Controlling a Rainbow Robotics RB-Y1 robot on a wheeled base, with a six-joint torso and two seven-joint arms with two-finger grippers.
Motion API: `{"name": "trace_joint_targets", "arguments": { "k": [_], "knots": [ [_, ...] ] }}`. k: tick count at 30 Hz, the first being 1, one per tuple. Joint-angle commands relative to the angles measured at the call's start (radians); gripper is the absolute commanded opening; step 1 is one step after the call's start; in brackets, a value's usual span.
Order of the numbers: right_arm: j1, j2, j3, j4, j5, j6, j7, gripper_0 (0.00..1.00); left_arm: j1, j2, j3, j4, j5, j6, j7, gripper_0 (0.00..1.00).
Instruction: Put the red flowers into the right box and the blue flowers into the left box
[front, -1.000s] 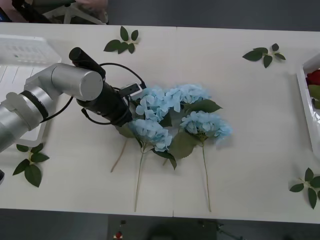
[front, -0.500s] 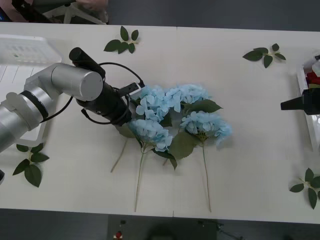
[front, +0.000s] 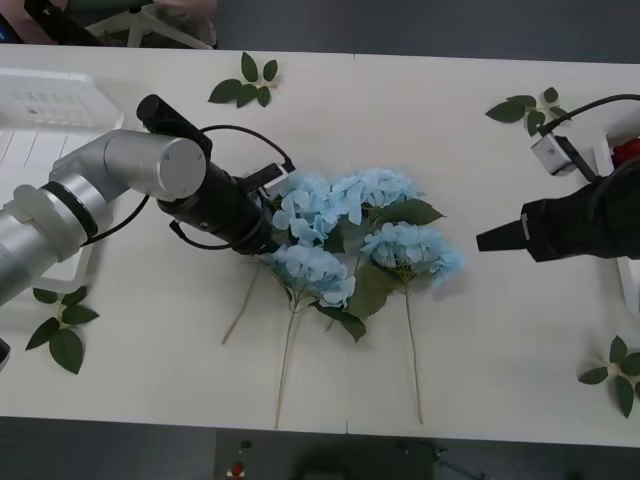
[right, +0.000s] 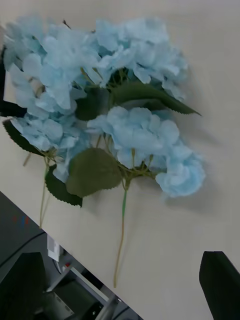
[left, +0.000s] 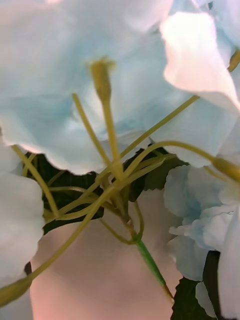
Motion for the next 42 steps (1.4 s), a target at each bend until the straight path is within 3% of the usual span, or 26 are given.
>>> {"name": "trace_joint_targets", "arguments": {
  "k": [1, 2, 8, 10, 11, 22, 29, 33, 36, 40, 42],
  "knots": [
    [-0.013, 0.082, -0.005, -0.065, 0.157, 0.095, -0.113, 0.89, -0.03, -0.035, 0.006, 0.0, -0.051, -0.007, 0.031, 0.35],
    [-0.013, 0.108, -0.005, -0.071, 0.202, 0.128, -0.135, 0.88, -0.03, -0.04, -0.004, 0.004, -0.074, -0.008, 0.036, 0.21],
    [-0.016, 0.286, 0.021, -0.078, 0.452, 0.273, -0.15, 0.85, -0.031, -0.061, -0.084, 0.01, -0.137, -0.087, 0.054, 0.2],
    [-0.021, 0.321, 0.045, -0.082, 0.51, 0.284, -0.156, 0.84, -0.031, -0.065, -0.098, 0.01, -0.139, -0.1, 0.06, 0.11],
    [-0.025, 0.341, 0.071, -0.083, 0.558, 0.284, -0.159, 0.84, -0.031, -0.066, -0.102, 0.01, -0.142, -0.103, 0.063, 0.0],
    [-0.097, 0.47, 0.32, -0.045, 0.906, 0.272, -0.299, 0.76, -0.031, -0.046, -0.099, 0.01, -0.149, -0.103, 0.069, 0.0],
    [-0.121, 0.554, 0.361, 0.055, 0.992, 0.247, -0.299, 0.76, -0.031, -0.002, -0.015, -0.018, -0.114, -0.1, 0.074, 0.0],
    [-0.134, 0.606, 0.366, 0.113, 1.025, 0.241, -0.296, 0.76, -0.045, 0.064, 0.135, -0.107, -0.083, 0.002, 0.085, 0.0],
    [-0.139, 0.631, 0.367, 0.144, 1.048, 0.232, -0.29, 0.76, -0.066, 0.147, 0.24, -0.177, -0.053, 0.153, 0.085, 0.0],
    [-0.148, 0.645, 0.386, 0.178, 1.068, 0.217, -0.284, 0.69, -0.069, 0.342, 0.413, -0.276, -0.039, 0.414, 0.074, 0.0],
    [-0.15, 0.645, 0.395, 0.188, 1.078, 0.207, -0.284, 0.68, -0.071, 0.42, 0.442, -0.282, -0.062, 0.463, 0.059, 0.0]
  ]
}}
